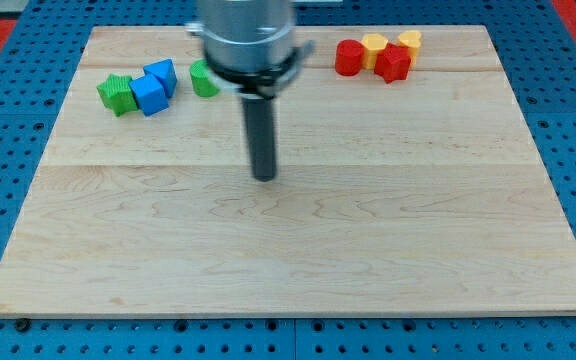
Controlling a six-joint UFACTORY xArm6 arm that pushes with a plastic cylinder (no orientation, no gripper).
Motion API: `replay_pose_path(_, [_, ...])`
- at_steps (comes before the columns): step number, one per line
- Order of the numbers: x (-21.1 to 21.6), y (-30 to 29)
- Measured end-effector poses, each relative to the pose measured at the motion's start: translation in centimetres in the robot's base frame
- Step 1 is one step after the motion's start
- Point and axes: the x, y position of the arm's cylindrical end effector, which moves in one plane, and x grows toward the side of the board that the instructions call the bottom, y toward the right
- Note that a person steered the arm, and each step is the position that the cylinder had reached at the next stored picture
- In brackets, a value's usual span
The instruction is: Place your hand at the right side of the group of red and yellow blocks
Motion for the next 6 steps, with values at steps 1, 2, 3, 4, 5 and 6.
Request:
replay_pose_path(1, [-3.5,7.5])
replay_pose_path(2, [-8.7,15.3])
replay_pose_path(3, [-11.4,21.8])
replay_pose_path(4, [-12.1,22.4])
replay_pose_path(5, [-15.1,24.0])
replay_pose_path(6, [-16.2,24.4])
